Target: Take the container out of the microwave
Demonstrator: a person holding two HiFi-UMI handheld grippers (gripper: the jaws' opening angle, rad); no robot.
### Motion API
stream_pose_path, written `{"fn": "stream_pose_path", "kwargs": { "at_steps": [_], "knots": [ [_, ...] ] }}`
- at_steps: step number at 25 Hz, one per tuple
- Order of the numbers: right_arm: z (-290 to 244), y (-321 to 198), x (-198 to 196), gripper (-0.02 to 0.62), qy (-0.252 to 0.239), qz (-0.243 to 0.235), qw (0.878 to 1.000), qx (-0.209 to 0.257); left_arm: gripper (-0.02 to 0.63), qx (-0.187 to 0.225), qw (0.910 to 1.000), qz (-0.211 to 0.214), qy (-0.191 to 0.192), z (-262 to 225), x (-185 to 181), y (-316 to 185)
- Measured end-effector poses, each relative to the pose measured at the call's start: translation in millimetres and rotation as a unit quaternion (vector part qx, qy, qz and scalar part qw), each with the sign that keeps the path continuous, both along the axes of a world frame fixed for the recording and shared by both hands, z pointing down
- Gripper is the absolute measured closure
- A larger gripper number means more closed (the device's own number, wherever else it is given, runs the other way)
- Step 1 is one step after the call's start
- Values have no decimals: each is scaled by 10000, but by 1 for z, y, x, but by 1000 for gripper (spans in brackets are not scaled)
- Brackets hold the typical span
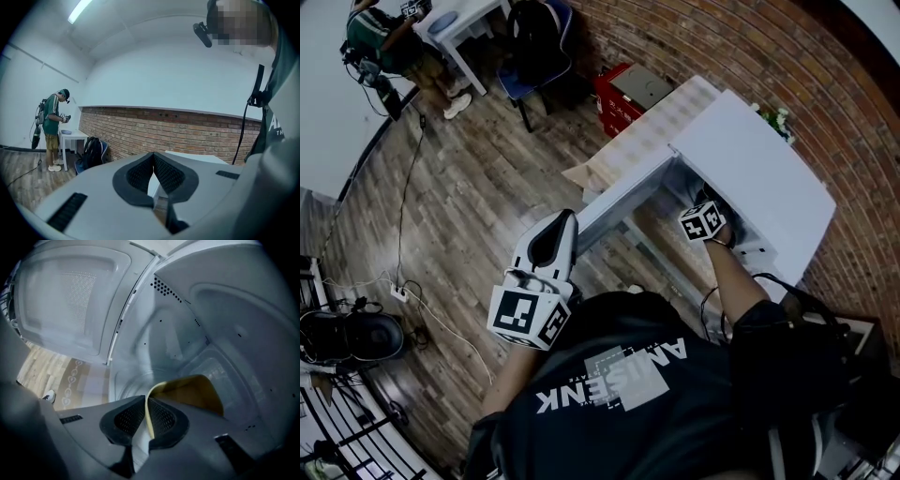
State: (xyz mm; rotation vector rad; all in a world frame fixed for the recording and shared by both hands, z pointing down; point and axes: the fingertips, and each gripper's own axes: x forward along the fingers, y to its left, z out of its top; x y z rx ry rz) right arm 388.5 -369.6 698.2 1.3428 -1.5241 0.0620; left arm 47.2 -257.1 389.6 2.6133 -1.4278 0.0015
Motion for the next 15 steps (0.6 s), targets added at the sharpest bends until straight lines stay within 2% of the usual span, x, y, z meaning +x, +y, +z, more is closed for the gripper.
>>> {"fn": "stream_pose_path", "kwargs": {
  "at_steps": [15],
  "knots": [
    [-11,40,-39,543,-384,289,9988,-127,594,-6,9983,576,108,1,-22,2]
  ]
}}
